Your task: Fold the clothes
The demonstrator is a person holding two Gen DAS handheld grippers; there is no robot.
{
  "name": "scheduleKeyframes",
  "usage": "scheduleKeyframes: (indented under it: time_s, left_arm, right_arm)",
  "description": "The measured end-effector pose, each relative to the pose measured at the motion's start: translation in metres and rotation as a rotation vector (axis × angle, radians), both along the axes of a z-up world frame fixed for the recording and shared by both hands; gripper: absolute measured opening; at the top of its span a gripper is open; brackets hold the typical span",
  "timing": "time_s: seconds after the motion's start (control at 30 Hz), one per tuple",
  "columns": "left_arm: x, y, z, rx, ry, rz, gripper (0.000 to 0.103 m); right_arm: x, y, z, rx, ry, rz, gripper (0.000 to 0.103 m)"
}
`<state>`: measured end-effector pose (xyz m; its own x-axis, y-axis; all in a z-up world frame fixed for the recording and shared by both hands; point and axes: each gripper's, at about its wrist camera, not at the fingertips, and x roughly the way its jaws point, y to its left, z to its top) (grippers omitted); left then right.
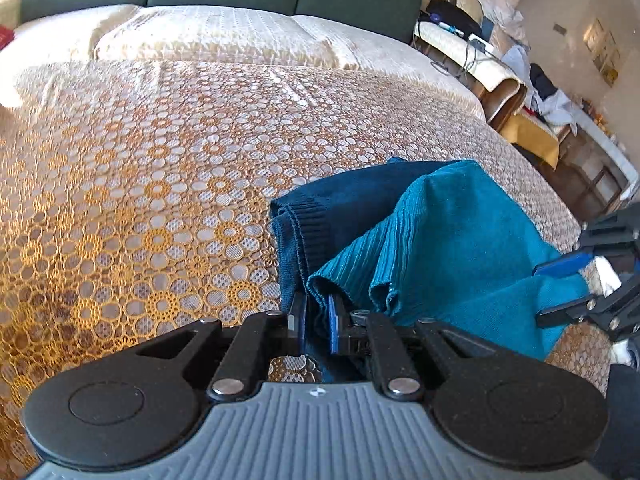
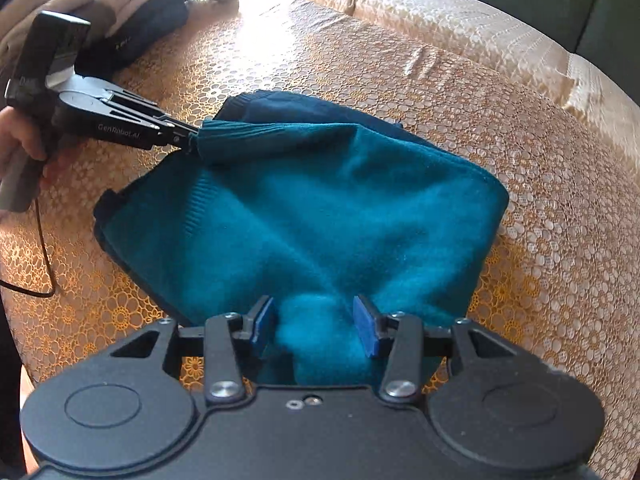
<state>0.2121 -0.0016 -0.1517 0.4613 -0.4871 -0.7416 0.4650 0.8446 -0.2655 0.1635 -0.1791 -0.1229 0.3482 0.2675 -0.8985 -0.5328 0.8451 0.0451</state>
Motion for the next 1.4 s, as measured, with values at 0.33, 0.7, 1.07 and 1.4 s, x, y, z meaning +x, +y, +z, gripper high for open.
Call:
scheduleKeyframes:
  time_s: [0.33,0.7,1.07,1.4]
  left_arm:
    - [-0.039,-0.018,0.029,0.071,-0.176,-0.161,0.064]
    - [-0.068,-0.035,-0.003,0.054,-0.070,-0.303,0.064]
    - [-0.076,-0.023,-0.014,0.000,-0.048,-0.264,0.064]
    - [-0.078,-0.022,-0.012,0.006,-0.053,-0.268,0.064]
  right_arm:
    - [0.044,0.034,0.042,0.123,-0.060,-0.035,0.103]
    - [0.028,0.116,0.005,-0.150,-0.263,0.534,0.103]
    - [0.056,0.138,0.002,-0.244,-0.330,0.613,0.103]
    - [0.115,0.154,-0.007,-0.230,-0.266,0.487,0.103]
